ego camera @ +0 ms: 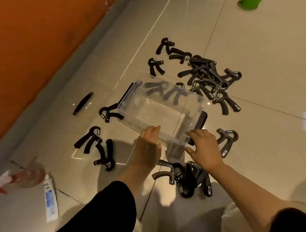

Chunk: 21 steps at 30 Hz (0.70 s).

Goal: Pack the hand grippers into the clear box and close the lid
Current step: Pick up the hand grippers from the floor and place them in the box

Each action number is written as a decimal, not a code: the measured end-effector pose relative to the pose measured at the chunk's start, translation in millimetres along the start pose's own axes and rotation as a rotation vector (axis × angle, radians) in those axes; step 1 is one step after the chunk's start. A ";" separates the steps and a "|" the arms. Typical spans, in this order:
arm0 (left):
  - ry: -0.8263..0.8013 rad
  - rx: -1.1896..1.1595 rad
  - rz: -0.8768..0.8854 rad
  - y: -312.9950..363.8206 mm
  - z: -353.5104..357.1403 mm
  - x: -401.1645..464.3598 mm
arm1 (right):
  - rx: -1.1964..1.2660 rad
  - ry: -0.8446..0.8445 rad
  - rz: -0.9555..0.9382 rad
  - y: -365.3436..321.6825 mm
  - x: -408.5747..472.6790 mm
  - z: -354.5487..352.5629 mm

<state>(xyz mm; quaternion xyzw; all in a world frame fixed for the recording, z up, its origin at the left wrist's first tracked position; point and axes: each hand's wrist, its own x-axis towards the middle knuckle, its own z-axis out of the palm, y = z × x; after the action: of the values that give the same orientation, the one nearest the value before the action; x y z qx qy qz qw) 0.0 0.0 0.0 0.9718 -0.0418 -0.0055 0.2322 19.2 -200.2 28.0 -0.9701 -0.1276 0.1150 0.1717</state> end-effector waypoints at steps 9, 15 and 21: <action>-0.113 0.267 -0.085 -5.5 55.6 9.0 | -0.159 0.044 -0.020 -5.8 22.9 87.7; -0.167 0.353 -0.018 12.4 45.5 -3.1 | 0.085 -0.009 -0.036 19.5 6.9 72.4; -0.183 0.338 -0.056 21.1 43.2 -33.1 | 0.051 -0.072 -0.122 23.0 -0.2 64.0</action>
<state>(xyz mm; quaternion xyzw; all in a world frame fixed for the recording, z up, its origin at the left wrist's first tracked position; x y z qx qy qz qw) -35.9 -35.4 -29.3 0.9932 -0.0362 -0.0931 0.0604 6.7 -201.7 -38.9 -0.9510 -0.1898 0.1424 0.1984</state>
